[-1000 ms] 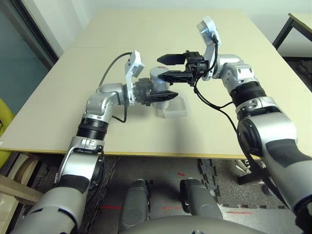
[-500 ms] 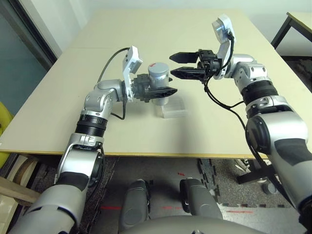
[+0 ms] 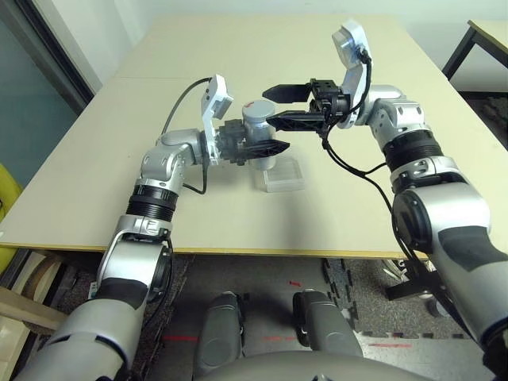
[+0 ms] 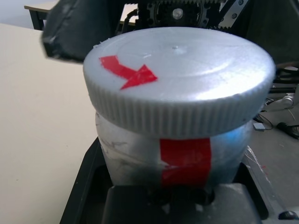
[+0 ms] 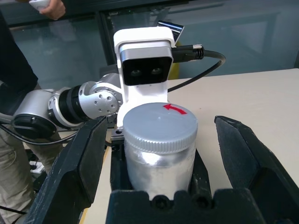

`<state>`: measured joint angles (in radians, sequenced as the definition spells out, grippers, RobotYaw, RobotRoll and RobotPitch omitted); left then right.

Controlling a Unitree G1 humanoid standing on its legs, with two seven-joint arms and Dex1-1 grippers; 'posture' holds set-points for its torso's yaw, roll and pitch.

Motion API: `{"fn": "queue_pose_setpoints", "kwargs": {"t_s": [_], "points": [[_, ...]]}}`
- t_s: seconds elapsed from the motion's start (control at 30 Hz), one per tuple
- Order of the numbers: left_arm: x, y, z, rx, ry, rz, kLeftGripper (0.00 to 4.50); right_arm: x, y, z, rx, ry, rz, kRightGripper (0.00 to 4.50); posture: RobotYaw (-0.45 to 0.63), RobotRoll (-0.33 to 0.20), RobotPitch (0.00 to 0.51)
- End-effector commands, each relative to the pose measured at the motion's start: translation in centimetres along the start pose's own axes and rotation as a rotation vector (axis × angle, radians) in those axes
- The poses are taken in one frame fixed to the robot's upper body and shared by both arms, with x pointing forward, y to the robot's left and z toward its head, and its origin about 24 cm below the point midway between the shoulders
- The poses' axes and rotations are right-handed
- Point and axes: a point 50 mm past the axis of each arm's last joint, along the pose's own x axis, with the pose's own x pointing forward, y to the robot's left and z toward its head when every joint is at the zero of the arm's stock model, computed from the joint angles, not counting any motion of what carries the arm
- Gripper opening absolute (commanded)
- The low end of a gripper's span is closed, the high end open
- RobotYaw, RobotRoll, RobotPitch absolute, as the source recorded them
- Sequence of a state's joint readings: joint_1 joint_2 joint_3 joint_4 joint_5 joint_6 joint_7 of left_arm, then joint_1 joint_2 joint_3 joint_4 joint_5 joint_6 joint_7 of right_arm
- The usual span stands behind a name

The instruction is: Pour the medicine from the bottle into the box.

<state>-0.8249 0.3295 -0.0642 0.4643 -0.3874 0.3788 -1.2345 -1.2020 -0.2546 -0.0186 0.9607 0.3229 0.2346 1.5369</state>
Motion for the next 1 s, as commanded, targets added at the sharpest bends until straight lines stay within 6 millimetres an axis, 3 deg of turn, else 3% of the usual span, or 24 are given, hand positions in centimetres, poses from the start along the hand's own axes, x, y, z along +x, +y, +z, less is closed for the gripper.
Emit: {"fn": "queue_pose_setpoints", "kwargs": {"t_s": [0.03, 0.57, 1.0], "points": [[0.5, 0.0, 0.2, 0.020, 0.022, -0.016, 2.66, 0.7, 0.0, 0.2, -0.028, 0.014, 0.004, 4.50, -0.17, 0.000, 0.069], [1.1, -0.4, 0.3, 0.020, 0.018, -0.038, 2.66, 2.0, -0.2, 0.0, -0.049, 0.021, -0.018, 4.50, -0.16, 0.000, 0.069], [0.4, -0.4, 0.2, 0.009, 0.019, -0.036, 2.66, -0.2, -0.9, 0.1, -0.044, 0.039, -0.117, 4.50, -0.16, 0.000, 0.074]]}}
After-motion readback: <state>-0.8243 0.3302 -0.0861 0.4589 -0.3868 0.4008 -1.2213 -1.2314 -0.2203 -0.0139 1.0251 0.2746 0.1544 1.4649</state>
